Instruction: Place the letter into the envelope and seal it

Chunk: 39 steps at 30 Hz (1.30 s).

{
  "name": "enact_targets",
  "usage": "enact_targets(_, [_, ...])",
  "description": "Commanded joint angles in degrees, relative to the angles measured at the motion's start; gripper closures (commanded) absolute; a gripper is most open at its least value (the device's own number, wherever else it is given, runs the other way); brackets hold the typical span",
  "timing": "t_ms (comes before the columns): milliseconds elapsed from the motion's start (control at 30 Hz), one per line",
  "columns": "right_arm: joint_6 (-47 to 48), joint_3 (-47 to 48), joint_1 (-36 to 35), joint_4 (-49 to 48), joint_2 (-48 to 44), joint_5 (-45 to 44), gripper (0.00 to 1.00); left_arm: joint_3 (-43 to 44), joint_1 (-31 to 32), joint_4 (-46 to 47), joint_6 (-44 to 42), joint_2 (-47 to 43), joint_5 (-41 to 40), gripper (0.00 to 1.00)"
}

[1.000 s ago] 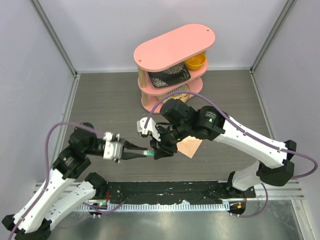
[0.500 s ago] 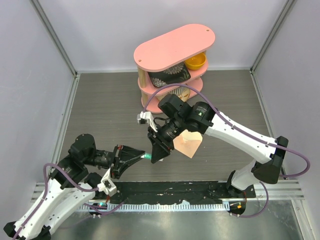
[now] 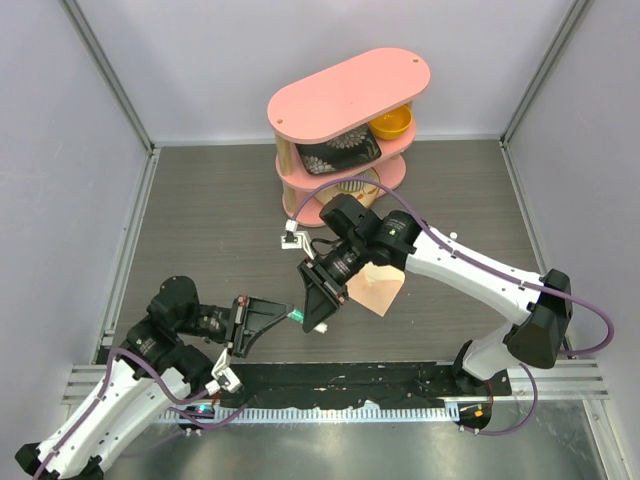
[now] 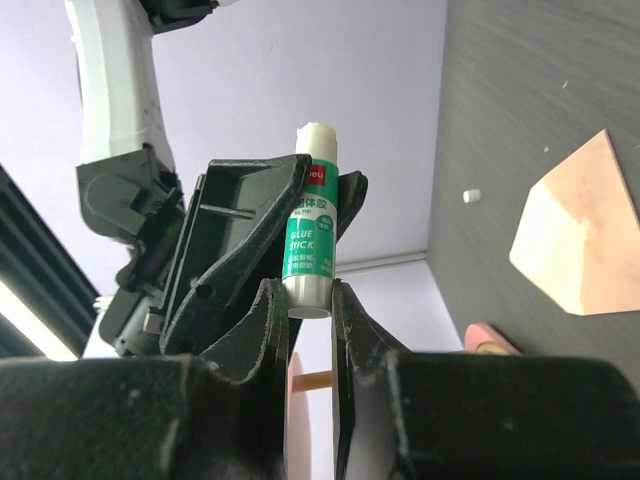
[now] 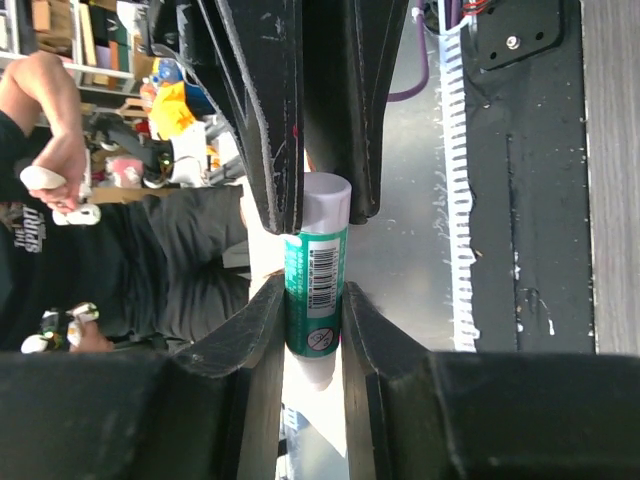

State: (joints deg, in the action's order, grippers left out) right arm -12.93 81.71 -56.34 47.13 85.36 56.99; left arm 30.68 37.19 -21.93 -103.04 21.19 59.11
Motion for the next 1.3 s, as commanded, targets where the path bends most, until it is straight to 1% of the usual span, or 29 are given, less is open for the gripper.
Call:
enact_targets(0, [-6.14,-0.41,-1.06,-4.42,-3.27,11.74,0.99,-0.18,-1.07,8.75,-4.18,0.34,-9.63,1.0])
enact_targets(300, [-7.03,-0.94,0.7,-5.12,-4.33,11.65,0.99,0.0,-1.07,7.87,-4.45,-0.45,-10.85,1.0])
enact_targets(333, [-6.5,-0.68,1.31,-4.77,-4.41,10.61,0.99,0.26,-1.07,7.44,-3.75,-0.54,-11.64,0.89])
enact_targets(400, [-3.96,1.16,2.8,-1.8,-4.68,8.06,0.99,1.4,-1.07,4.38,4.74,-1.85,-14.44,0.74])
enact_targets(433, [-0.55,1.69,4.38,-0.48,-5.11,6.92,0.99,3.84,-1.07,2.88,10.35,-2.29,-15.68,0.66])
enact_targets(467, [1.13,2.65,5.09,1.62,-5.9,2.99,0.99,5.43,-1.07,1.47,16.15,-1.95,-17.09,0.64])
enact_targets(500, [2.98,3.1,5.44,3.12,-6.61,0.51,0.99,9.54,-0.98,-2.63,28.91,-0.81,-20.84,0.6])
enact_targets(533, [8.83,3.71,5.62,4.79,-7.13,-1.86,0.99,11.93,-1.07,-4.94,34.96,0.51,-22.27,0.59])
enact_targets(567, [11.15,4.59,5.71,7.25,-8.36,-8.15,0.99,14.39,-1.07,-6.96,40.85,4.35,-23.42,0.59])
enact_targets(600, [13.61,5.03,5.71,7.97,-8.98,-10.65,0.99,19.81,-1.07,-9.94,56.05,6.47,-23.95,0.59])
enact_targets(633, [16.94,5.12,5.62,8.23,-9.59,-13.63,0.99,22.21,-1.15,-10.49,63.51,8.58,-25.17,0.59])
enact_targets(667, [18.45,5.38,5.71,8.06,-11.25,-17.49,0.99,24.32,-1.15,-11.63,71.59,13.04,-25.36,0.58])
enact_targets(700, [19.68,5.56,5.62,7.97,-11.71,-18.83,0.99,27.65,-1.24,-12.16,82.72,15.0,-25.19,0.57])
enact_targets(733, [21.26,5.56,5.62,7.62,-12.32,-19.8,0.99,28.73,-1.33,-11.91,89.44,16.93,-23.79,0.56])
enact_targets(767, [22.06,5.82,5.62,7.1,-12.76,-20.68,0.99,29.61,-1.94,-10.51,94.73,18.35,-22.3,0.56])
enact_targets(800, [23.03,6.09,5.54,7.27,-12.94,-21.91,0.99,30.4,-2.29,-8.93,106.27,20.97,-20.55,0.56])
enact_targets(833, [24.86,6.61,5.45,7.44,-13.03,-22.62,0.99,30.06,-2.73,-6.83,111.43,21.87,-17.05,0.56])
enact_targets(900, [26.89,7.23,4.57,8.14,-12.94,-24.55,0.99,28.66,-3.26,-0.24,120.49,24.41,-13.86,0.55])
enact_targets(933, [27.77,7.41,4.05,8.67,-12.94,-25.17,0.99,27.87,-3.35,2.4,127.93,25.03,-12.89,0.55])
enact_targets(967, [29.17,7.5,3.08,8.76,-13.11,-25.78,0.99,26.99,-3.35,7.82,131.75,25.65,-10.53,0.51])
enact_targets(1000, [29.8,7.5,2.29,8.68,-13.2,-27.53,0.99,25.59,-3.26,9.96,134.48,26.53,-9.81,0.45])
enact_targets(1033, [30.33,7.41,1.85,8.59,-13.55,-28.51,0.99,24.96,-3.26,11.72,139.03,26.88,-9.54,0.45])
enact_targets(1067, [31.03,7.41,1.32,8.41,-13.56,-29.39,0.99,24.44,-3.26,14.52,140.3,27.23,-9.37,0.45])
enact_targets(1267, [31.03,7.67,-0.7,7.62,-13.21,-31.94,0.99,21.98,-1.51,16.22,142.85,28.9,-12.96,0.47])
